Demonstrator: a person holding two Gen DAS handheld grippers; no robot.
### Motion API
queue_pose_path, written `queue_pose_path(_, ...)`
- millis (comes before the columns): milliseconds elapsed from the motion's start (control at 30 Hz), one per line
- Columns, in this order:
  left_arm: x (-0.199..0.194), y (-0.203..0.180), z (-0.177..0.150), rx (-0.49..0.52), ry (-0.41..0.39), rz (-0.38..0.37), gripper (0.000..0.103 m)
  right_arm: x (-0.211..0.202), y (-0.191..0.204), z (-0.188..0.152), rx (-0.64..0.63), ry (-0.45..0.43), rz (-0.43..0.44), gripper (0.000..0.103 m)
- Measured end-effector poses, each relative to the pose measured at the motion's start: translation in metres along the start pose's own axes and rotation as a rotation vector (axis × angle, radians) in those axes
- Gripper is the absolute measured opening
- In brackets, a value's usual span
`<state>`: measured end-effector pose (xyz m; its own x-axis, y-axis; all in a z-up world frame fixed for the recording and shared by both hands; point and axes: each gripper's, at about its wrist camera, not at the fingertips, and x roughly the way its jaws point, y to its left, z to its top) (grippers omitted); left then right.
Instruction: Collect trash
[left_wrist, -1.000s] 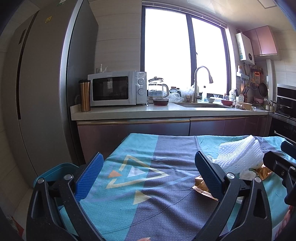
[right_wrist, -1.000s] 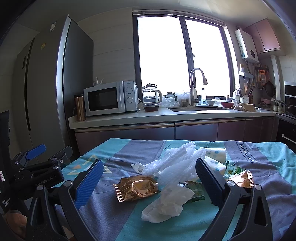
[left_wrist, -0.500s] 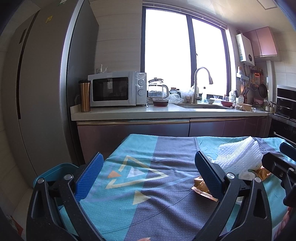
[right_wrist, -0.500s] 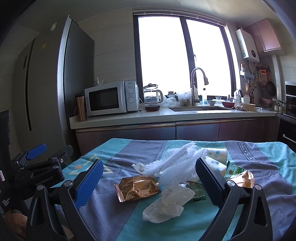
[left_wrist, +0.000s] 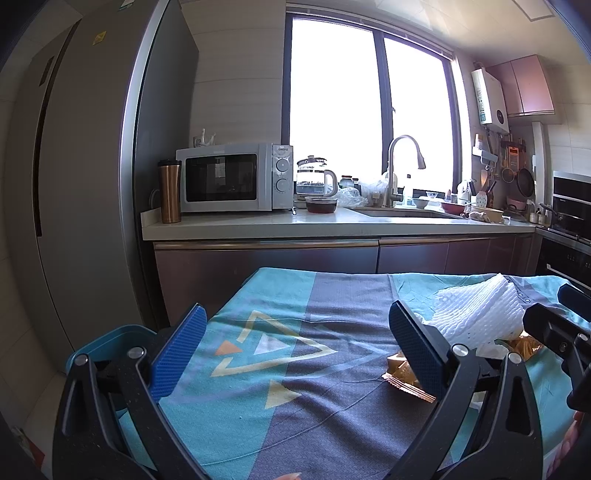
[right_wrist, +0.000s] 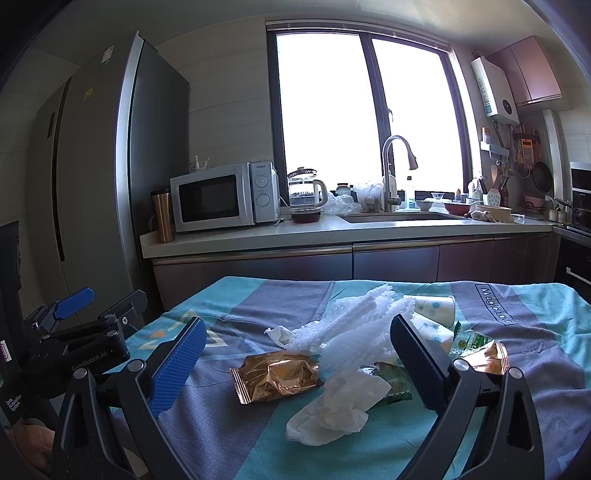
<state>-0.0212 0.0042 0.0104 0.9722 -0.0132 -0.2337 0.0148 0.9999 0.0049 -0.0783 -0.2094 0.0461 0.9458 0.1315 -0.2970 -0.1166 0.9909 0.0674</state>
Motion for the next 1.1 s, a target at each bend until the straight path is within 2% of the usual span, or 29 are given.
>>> queue_pose_path(1100, 0.0085, -0.0021, -0.0064, 0.001, 0.034, -0.011, 0.097, 0.0094, -0.0042, -0.0058, 0.020, 0.029, 0.033, 0.096)
